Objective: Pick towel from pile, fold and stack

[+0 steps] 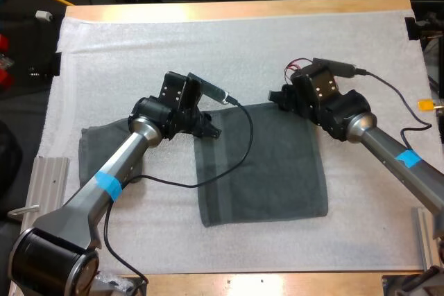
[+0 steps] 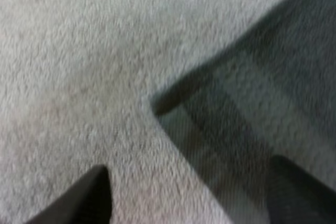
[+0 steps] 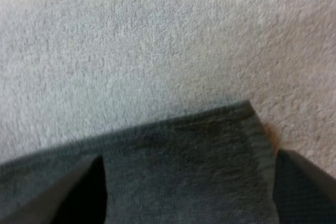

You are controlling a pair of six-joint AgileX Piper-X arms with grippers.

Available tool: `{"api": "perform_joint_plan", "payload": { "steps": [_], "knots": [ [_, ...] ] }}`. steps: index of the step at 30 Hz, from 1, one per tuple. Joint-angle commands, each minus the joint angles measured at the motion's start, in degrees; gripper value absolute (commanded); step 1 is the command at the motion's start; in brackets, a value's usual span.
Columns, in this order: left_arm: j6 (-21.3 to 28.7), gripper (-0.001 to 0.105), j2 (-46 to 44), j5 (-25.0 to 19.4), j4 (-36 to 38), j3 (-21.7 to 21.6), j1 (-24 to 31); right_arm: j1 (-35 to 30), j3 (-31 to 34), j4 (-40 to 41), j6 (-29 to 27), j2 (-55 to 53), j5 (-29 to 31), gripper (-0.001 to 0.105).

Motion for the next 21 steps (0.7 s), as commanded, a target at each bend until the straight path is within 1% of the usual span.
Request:
{"api": "perform_joint_plan", "payload": {
  "steps": [1, 4, 7, 10, 12, 13, 14, 18, 21],
  "knots": [
    [0.2, 0.065, -1.9, -1.1, 1.5, -0.3, 0.1, -0.3, -0.3, 1.3, -3.3, -2.2, 0.7, 0.065],
    [0.0, 0.064, -5.2, -1.1, 4.6, -0.3, 0.1, -0.3, -0.3, 4.6, -7.1, -4.9, 0.7, 0.065],
    [-0.5, 0.062, -9.0, -1.1, 7.8, -0.3, 0.1, -0.3, -0.3, 9.1, -9.4, -8.5, 0.7, 0.065],
    [-1.9, 0.062, -13.6, -0.7, 11.6, -0.3, 0.1, -0.3, -0.3, 14.5, -10.6, -12.4, 0.7, 0.065],
    [-3.1, 0.062, -16.2, -0.4, 13.8, -0.3, 0.1, -0.3, -0.2, 16.7, -10.7, -14.4, 0.7, 0.065],
    [-4.4, 0.062, -18.2, 0.2, 15.4, -0.3, 0.1, -0.3, -0.2, 18.7, -10.7, -16.0, 0.7, 0.065],
    [-5.6, 0.062, -20.9, 2.3, 17.1, -0.3, 0.1, -0.3, -0.2, 22.1, -10.7, -18.9, 0.6, 0.065],
    [-9.0, 0.062, -26.9, 9.2, 19.7, -0.2, 0.1, 0.3, -0.2, 28.7, -10.2, -23.9, 0.3, 0.065],
    [-10.7, 0.062, -30.7, 11.1, 22.2, -0.2, 0.1, 1.3, -0.2, 32.7, -9.9, -27.2, 0.3, 0.065]
  ]
}}
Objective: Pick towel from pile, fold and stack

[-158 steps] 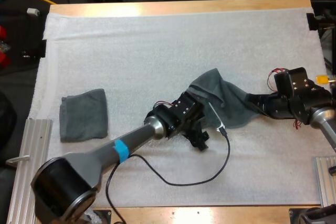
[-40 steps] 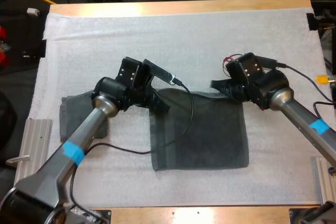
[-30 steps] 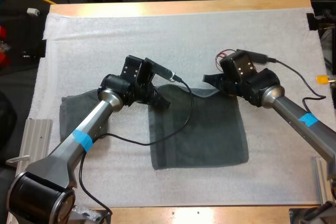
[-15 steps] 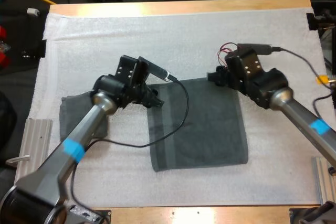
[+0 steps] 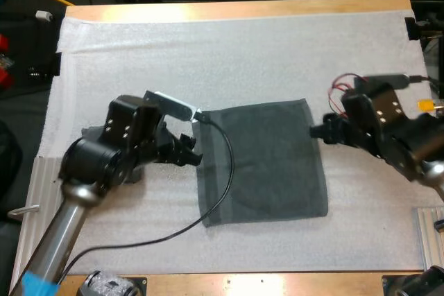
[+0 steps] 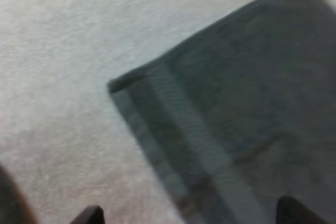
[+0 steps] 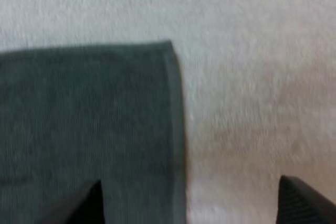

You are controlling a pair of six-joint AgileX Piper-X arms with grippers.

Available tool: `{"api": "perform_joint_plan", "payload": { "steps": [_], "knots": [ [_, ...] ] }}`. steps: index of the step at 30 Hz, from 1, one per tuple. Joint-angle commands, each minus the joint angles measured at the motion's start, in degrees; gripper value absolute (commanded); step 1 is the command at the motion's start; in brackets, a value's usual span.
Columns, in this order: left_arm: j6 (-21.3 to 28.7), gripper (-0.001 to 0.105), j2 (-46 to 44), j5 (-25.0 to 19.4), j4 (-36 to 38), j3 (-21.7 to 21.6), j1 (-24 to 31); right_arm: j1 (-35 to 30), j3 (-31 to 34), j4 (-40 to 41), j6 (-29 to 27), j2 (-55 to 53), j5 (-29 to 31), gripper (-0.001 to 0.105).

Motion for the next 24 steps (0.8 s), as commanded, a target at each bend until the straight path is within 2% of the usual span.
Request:
{"api": "perform_joint_plan", "payload": {
  "steps": [1, 4, 11, 17, 20, 24],
  "knots": [
    [-1.4, 0.062, -1.5, 0.6, 1.7, -0.2, 0.1, 0.8, -0.2, 2.6, 0.0, -1.8, 0.0, 0.065],
    [-2.2, 0.062, -4.9, 0.6, 5.3, -0.2, 0.1, 3.0, -0.2, 6.8, 1.6, -5.0, 0.0, 0.065],
    [-3.3, 0.062, -11.7, 0.7, 12.5, -0.2, 0.1, 11.5, -0.2, 13.9, 10.0, -13.2, 0.6, 0.065],
    [-4.6, 0.062, -16.2, 6.3, 15.2, -0.2, 0.1, 17.8, 0.5, 17.7, 17.8, -18.0, 0.8, 0.065],
    [-5.8, 0.062, -18.1, 7.8, 16.2, -0.2, 0.1, 19.4, 3.6, 17.7, 20.8, -20.0, 0.8, 0.064],
    [-5.8, 0.062, -19.5, 7.9, 18.2, 0.0, 0.1, 19.6, 11.7, 16.4, 22.6, -22.0, 0.8, 0.05]
  ]
}}
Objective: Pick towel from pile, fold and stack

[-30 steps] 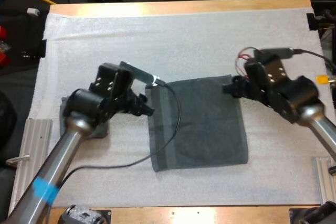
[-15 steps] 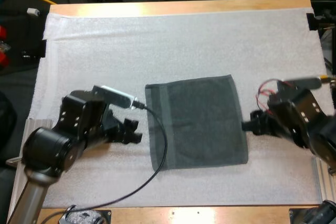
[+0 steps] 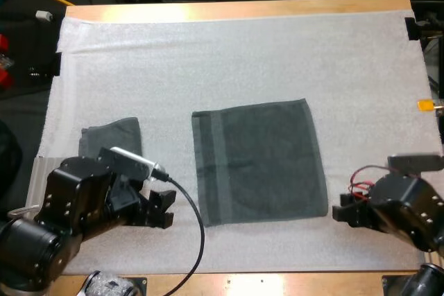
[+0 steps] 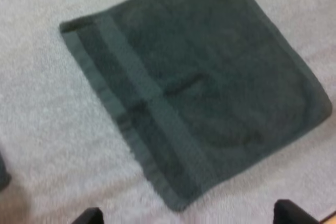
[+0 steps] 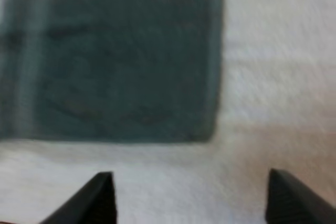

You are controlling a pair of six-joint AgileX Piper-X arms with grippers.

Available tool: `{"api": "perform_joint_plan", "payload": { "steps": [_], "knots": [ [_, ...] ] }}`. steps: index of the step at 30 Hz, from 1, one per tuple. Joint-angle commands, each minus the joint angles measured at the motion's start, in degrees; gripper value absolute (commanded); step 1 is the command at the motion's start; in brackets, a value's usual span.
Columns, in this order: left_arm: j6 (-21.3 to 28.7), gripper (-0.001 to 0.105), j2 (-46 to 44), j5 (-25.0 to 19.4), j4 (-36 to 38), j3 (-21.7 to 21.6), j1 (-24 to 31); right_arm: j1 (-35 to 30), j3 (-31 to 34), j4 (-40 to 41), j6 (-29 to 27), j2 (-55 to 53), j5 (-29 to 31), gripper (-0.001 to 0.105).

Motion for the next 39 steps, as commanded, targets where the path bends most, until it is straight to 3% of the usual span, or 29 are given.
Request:
{"api": "perform_joint_plan", "payload": {
  "steps": [1, 5, 9, 18, 23, 27, 31, 39],
  "knots": [
    [-0.7, 0.062, -0.4, 0.4, 0.6, 0.2, 0.1, 0.1, 2.5, -1.0, 0.7, -0.5, 0.4, 0.048],
    [-0.8, 0.061, -1.1, 3.0, 0.5, 1.9, 0.1, 0.1, 10.1, -7.2, 0.9, -0.9, -2.7, 0.039],
    [-1.0, 0.061, -1.2, 5.5, 0.5, 4.1, 0.1, 0.1, 17.1, -13.6, 3.1, -0.9, -4.4, 0.039],
    [-1.0, 0.061, -1.2, 5.8, 0.5, 8.1, 0.1, 0.0, 26.3, -27.7, 8.5, 2.1, -7.2, 0.039],
    [-1.0, 0.061, -1.2, 7.1, 0.5, 9.3, 0.1, -0.7, 28.4, -32.9, 10.4, 7.6, -7.3, 0.039],
    [-1.0, 0.061, -1.2, 7.2, 0.5, 9.3, 0.1, -6.0, 28.5, -36.0, 11.0, 14.2, -7.8, 0.039],
    [-0.8, 0.061, -1.2, 7.2, 0.5, 9.3, 0.1, -11.9, 28.5, -41.3, 10.4, 19.9, -14.1, 0.039],
    [-0.3, 0.061, -1.2, 7.2, 0.4, 9.3, 0.1, -14.8, 28.5, -43.7, 10.1, 27.1, -16.2, 0.038]
  ]
}}
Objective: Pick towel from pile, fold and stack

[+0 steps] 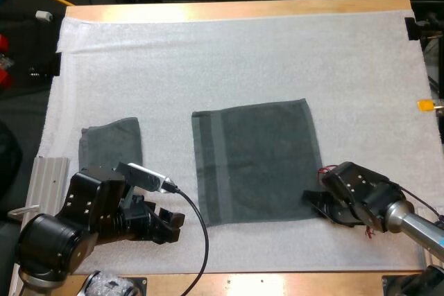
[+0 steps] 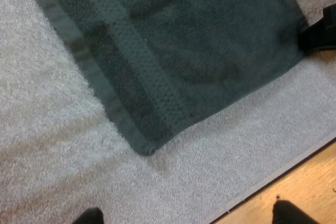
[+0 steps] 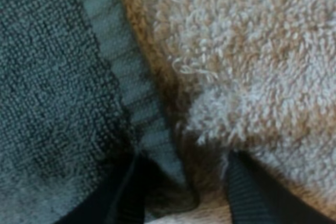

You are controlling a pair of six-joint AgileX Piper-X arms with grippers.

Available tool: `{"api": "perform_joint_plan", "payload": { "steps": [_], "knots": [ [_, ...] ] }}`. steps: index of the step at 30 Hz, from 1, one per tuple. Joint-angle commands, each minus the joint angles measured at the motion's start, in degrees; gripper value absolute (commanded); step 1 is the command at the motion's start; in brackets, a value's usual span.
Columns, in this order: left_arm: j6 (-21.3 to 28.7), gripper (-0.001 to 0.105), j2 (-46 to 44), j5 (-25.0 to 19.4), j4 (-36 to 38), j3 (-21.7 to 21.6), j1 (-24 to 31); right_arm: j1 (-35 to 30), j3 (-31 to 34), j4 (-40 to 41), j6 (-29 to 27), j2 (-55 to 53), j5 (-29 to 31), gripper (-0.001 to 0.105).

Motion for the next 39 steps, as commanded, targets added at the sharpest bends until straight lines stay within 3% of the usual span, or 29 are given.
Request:
{"api": "perform_joint_plan", "payload": {
  "steps": [1, 3, 8, 12, 18, 25, 29, 34, 39],
  "knots": [
    [0.1, 0.061, -0.3, 0.4, 0.0, 0.0, 0.1, -0.2, 0.1, -1.7, -0.7, 0.9, -1.9, 0.037],
    [0.1, 0.061, -0.3, 0.4, -0.5, 0.0, 0.1, -0.2, 0.1, -2.5, -0.7, 0.9, -2.5, 0.031],
    [1.0, 0.061, -0.3, 0.4, -0.7, 0.0, 0.1, -0.2, 0.1, -2.6, -0.7, 0.9, -2.8, 0.001],
    [2.9, 0.061, -0.3, 0.4, -0.7, 0.0, 0.1, -0.2, -0.1, -2.8, -2.5, 0.8, -2.9, 0.0],
    [10.0, 0.061, -0.3, 0.4, -1.6, 3.2, 0.1, -0.1, -0.4, 1.0, -4.7, -3.6, -1.6, 0.0],
    [10.3, 0.061, -0.2, 9.3, -6.8, 11.0, 0.1, -0.1, -0.4, 5.2, -5.2, -11.5, 0.7, 0.0],
    [10.0, 0.061, -0.1, 9.4, -12.5, 16.5, 0.1, -0.1, -0.4, 7.0, -6.3, -13.5, 1.2, 0.0],
    [10.2, 0.061, -0.1, 9.0, -16.7, 19.5, -1.6, -0.1, -0.3, 7.5, -6.3, -13.6, 1.2, 0.0],
    [10.2, 0.061, 0.1, 3.0, -19.9, 19.6, -8.4, -0.1, -0.3, 7.5, -6.3, -13.6, 1.2, 0.0]
  ]
}}
